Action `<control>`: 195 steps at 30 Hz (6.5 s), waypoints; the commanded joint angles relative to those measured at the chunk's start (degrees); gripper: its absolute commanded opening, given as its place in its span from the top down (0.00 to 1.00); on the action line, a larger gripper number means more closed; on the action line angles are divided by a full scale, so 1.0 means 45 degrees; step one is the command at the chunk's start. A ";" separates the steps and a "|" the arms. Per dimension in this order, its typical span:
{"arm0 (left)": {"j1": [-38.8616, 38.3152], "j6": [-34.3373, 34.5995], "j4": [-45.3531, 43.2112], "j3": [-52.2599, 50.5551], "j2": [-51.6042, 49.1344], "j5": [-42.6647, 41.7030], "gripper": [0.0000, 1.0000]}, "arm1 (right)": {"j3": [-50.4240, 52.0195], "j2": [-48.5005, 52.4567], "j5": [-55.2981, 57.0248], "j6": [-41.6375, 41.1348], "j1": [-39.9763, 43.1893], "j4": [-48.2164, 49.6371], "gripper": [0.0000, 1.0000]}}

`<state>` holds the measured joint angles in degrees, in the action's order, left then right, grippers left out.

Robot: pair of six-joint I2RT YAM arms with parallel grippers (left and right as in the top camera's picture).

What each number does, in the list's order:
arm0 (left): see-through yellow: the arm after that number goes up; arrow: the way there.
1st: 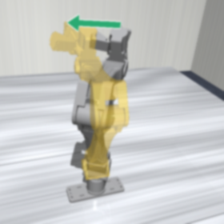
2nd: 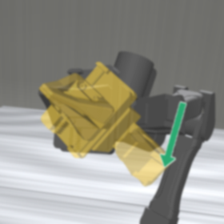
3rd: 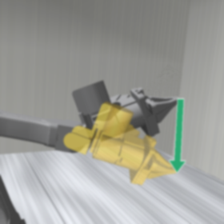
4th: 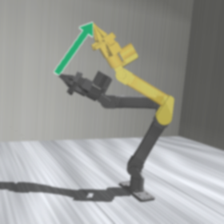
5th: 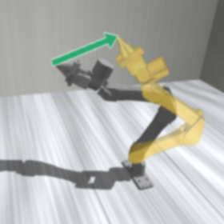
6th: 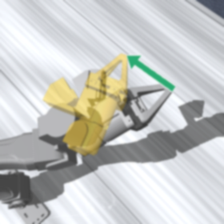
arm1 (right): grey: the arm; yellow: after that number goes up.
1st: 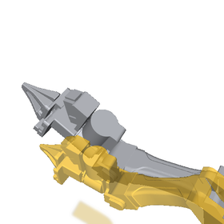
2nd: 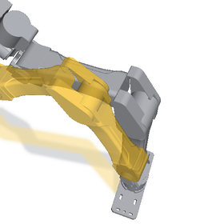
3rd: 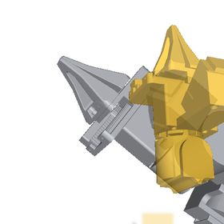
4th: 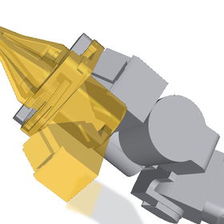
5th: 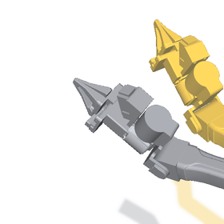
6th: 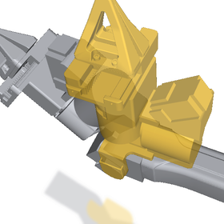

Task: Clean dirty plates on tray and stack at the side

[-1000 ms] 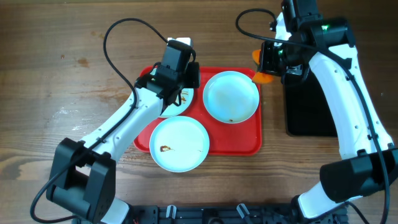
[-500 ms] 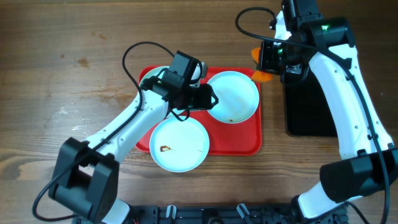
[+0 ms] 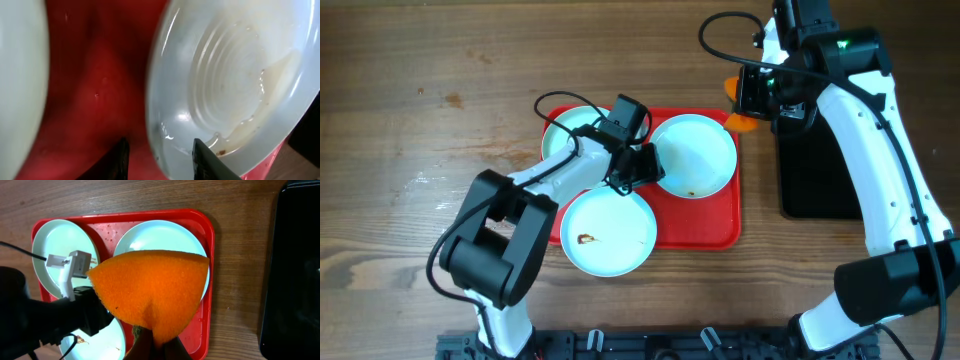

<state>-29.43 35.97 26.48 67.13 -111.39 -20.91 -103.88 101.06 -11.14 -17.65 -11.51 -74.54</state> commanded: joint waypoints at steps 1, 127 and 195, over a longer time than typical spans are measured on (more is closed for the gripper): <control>-0.0019 0.0379 -0.0223 -0.0131 -0.0588 0.0228 0.65 | -0.0321 -0.0015 -0.0214 0.0219 0.0029 0.0024 0.96; 0.4930 0.2132 0.0194 -0.4469 0.3929 0.2288 0.45 | -0.0321 -0.0015 -0.0214 0.0835 0.0029 0.0029 0.96; 0.2055 -0.0418 -0.4362 -0.4415 0.2181 -0.0073 0.96 | 0.8029 0.3094 -0.7839 -0.0447 -0.2147 1.0652 0.96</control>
<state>-19.92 34.74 6.35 47.83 -100.84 -20.49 -67.88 113.84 -44.12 -19.27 -20.97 -27.42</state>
